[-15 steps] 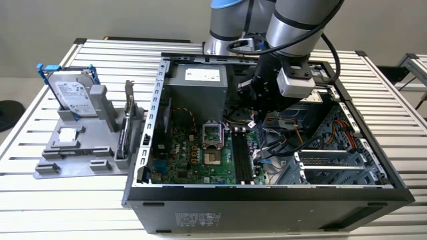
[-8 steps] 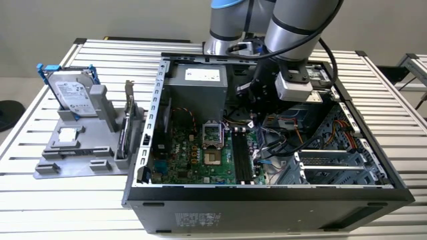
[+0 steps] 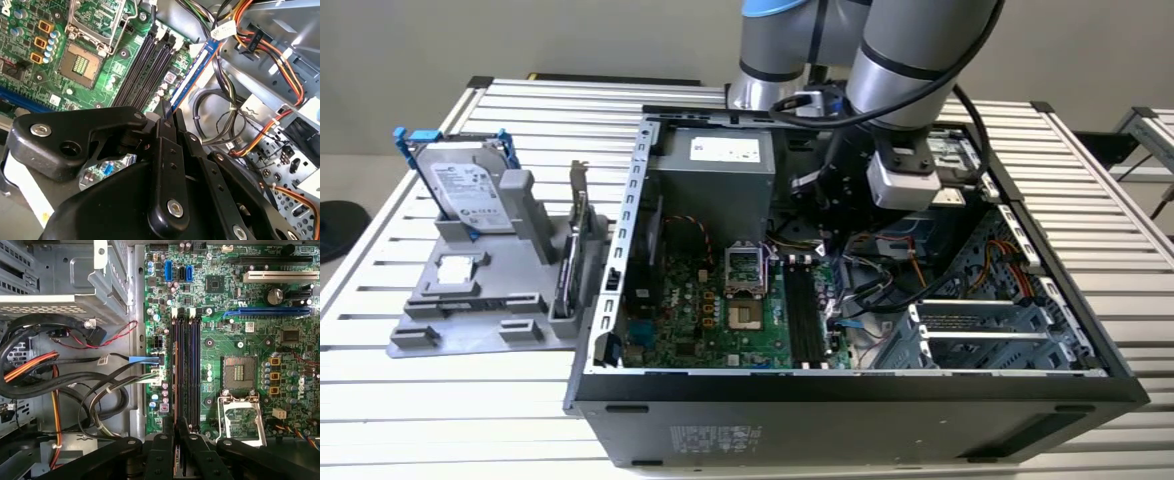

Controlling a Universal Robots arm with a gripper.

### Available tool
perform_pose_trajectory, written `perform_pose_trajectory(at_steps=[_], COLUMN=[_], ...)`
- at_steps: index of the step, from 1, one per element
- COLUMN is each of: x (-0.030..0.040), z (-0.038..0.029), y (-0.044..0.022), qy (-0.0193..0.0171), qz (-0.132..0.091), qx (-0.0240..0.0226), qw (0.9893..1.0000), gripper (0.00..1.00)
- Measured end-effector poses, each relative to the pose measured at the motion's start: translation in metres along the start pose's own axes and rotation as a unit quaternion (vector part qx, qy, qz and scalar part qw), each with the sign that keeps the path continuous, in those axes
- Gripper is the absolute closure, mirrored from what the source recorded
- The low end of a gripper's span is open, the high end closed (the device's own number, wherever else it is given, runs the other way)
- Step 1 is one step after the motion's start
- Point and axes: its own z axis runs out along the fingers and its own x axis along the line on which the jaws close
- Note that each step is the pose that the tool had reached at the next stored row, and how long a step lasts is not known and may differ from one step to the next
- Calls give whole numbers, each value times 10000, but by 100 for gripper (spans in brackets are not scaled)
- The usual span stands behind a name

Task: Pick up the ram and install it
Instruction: 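Insert the ram into the slot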

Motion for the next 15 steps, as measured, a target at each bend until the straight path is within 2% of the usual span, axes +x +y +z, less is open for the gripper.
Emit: perform_pose_trajectory(at_steps=[10, 15], x=[-7, -8], z=[61, 65], y=[0, 0], qy=[0, 0], qz=[1, 0], qx=[-5, -10], qw=[10000, 10000], gripper=[100, 100])
